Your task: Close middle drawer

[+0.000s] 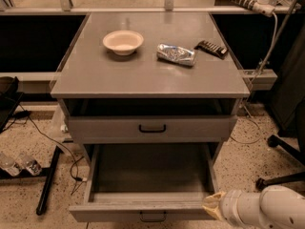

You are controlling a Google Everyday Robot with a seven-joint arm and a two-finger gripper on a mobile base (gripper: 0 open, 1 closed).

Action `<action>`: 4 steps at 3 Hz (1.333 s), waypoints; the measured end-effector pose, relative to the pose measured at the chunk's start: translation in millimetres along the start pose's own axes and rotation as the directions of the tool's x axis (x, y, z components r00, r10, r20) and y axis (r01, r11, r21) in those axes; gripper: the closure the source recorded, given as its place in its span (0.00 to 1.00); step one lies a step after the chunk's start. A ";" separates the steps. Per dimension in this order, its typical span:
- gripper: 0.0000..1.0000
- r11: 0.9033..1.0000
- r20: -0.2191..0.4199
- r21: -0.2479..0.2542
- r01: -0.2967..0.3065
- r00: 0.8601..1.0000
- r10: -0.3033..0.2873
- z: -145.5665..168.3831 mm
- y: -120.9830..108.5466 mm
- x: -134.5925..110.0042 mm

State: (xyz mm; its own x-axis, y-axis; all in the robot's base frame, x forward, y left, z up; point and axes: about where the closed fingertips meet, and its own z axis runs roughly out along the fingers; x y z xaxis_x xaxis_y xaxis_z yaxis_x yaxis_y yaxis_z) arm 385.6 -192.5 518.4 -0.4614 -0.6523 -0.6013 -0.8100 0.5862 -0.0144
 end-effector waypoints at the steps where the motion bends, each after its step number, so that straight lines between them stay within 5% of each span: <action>1: 1.00 1.000 -0.028 -0.009 0.011 1.000 -0.012 28.5 7.6 14.7; 4: 1.00 0.997 -0.069 0.042 0.069 0.995 -0.066 89.0 9.9 47.6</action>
Offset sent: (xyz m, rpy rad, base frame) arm -0.0012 0.0217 -0.0921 -0.1157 -0.0120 0.0284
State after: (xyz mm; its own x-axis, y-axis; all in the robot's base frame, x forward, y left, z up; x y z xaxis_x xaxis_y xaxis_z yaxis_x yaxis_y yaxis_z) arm 387.9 -175.0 418.5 -0.4312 -0.7209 -0.5426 -0.8239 0.5598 -0.0890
